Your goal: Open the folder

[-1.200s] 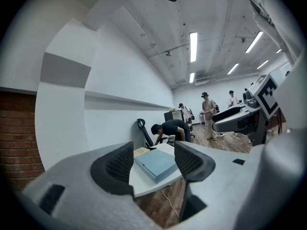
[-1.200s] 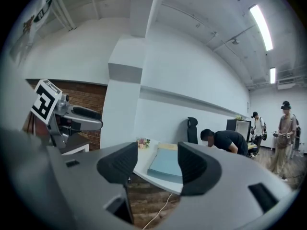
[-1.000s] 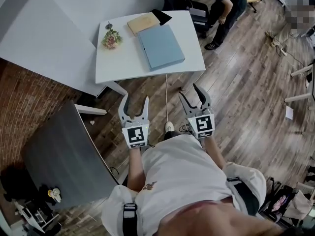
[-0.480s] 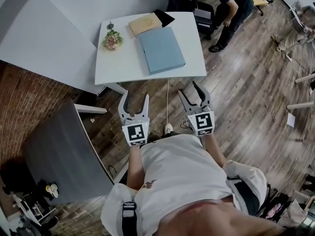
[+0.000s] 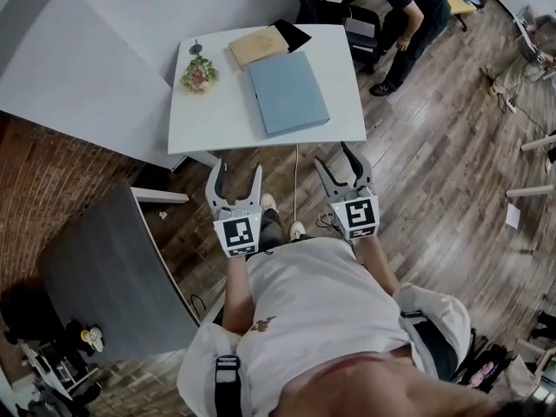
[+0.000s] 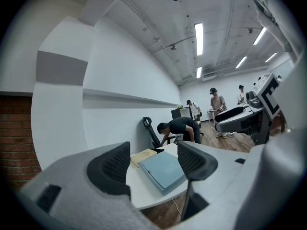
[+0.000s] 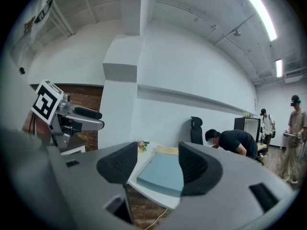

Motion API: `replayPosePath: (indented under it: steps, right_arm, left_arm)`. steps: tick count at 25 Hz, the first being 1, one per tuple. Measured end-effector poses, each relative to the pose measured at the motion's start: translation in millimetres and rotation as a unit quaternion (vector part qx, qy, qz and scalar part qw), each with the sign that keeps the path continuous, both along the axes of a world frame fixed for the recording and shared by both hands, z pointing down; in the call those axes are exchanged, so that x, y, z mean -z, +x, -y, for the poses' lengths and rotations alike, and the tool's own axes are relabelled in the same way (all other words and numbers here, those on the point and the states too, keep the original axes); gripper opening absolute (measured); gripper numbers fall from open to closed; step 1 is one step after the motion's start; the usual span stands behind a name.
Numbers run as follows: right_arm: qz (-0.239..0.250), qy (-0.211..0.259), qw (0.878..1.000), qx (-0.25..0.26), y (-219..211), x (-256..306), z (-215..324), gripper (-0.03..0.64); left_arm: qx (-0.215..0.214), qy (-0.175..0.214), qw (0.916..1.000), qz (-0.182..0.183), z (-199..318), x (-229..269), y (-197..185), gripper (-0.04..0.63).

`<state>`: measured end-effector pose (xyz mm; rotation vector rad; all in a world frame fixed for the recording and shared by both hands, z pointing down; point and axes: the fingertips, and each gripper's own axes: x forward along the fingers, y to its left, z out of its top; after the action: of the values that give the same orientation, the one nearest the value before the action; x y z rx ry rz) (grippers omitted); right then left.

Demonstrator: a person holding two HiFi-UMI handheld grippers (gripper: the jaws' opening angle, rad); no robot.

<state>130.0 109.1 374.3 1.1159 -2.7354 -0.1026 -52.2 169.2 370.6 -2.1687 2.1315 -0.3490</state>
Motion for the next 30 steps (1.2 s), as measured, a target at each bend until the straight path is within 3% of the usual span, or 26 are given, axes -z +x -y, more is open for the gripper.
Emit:
replayPosePath:
  steps: [15,30]
  right_arm:
    - [-0.008,-0.005,1.000,-0.023,-46,-4,49,0.255]
    - [-0.024,0.001,0.997,-0.075,-96,4,80,0.255]
  left_arm:
    - [-0.023,0.000,0.9997,-0.010,57,-3,-47,0.319]
    - [-0.075,0.011,0.9968,-0.028,106,2,-98,0.319]
